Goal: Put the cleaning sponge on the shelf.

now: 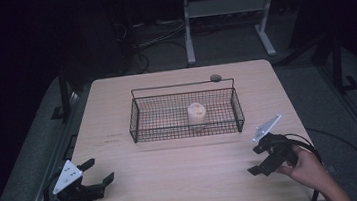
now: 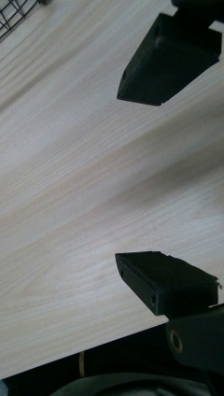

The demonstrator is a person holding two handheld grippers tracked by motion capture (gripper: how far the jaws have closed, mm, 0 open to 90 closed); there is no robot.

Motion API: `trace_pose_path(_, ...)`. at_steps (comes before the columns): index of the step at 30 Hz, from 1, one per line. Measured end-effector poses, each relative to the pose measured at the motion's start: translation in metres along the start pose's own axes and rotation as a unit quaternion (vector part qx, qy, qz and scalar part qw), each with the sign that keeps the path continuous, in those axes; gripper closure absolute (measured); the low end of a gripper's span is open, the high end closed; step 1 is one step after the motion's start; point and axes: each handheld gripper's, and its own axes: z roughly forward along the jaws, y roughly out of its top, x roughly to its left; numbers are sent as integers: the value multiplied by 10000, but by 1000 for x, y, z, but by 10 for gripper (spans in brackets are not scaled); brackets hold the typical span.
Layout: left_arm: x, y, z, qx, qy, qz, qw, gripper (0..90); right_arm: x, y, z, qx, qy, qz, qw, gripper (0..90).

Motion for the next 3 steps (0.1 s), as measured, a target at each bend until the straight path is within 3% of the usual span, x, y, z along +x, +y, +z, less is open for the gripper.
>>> trace_pose_path(3,-1,0,0,0,-4,13,10000,139,3,-2,1,-62,11,-48,10000,171)
